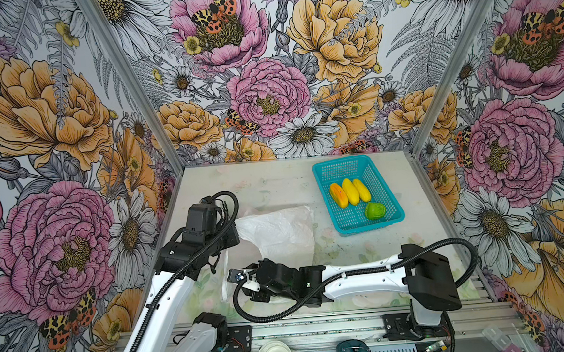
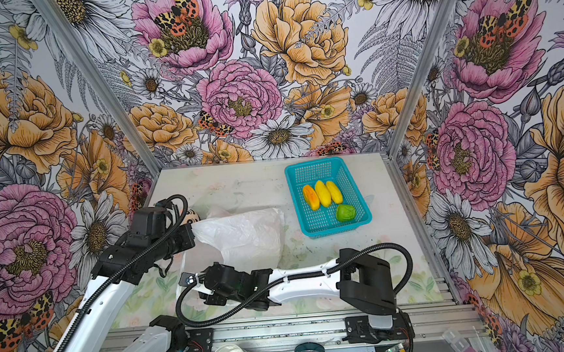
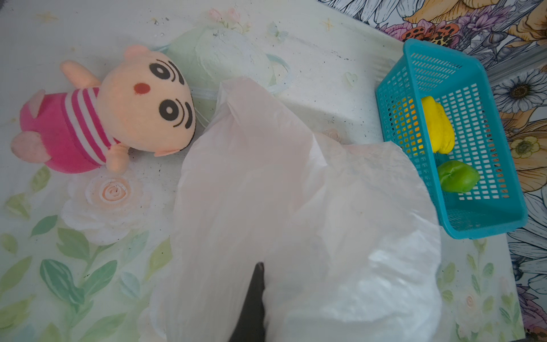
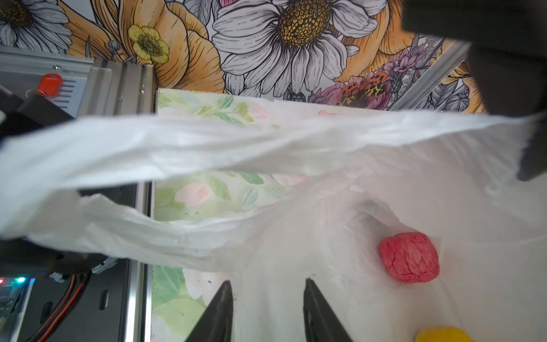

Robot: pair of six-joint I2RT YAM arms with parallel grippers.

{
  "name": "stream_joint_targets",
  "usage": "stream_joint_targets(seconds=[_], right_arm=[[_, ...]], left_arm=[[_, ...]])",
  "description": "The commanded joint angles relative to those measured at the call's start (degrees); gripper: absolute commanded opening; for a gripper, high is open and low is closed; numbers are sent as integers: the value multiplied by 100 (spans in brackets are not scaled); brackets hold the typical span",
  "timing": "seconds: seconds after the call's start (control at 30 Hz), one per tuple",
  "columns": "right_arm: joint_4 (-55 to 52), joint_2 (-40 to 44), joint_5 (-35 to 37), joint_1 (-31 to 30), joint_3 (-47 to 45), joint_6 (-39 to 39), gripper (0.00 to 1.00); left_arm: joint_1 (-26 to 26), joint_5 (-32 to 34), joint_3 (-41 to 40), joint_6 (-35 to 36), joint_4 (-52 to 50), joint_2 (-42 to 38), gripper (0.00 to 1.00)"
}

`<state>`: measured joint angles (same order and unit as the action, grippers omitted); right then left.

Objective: Untie the knot of the plastic bag and take out the fruit
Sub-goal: Open the plastic bag at the center of the table.

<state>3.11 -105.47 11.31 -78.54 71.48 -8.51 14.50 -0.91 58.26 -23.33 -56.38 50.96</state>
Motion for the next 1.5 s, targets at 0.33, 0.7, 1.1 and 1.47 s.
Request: stream_joint_targets(seconds=[0.33, 0.7, 1.1, 1.47], right_arm=[[-689, -317, 3560, 574, 52, -705, 58], [-34, 382, 3635, 1391, -279, -232, 17], [328, 689, 3459, 2123, -54, 474, 1], [1025, 510, 1516, 1134, -1071, -253, 30]], left_arm=[[44, 79, -25, 154, 54, -104, 0], [-47, 126, 0, 155, 55, -213, 0], [-142, 29, -33, 189, 245, -699, 0], [-141, -171, -104, 200, 249, -227, 0]])
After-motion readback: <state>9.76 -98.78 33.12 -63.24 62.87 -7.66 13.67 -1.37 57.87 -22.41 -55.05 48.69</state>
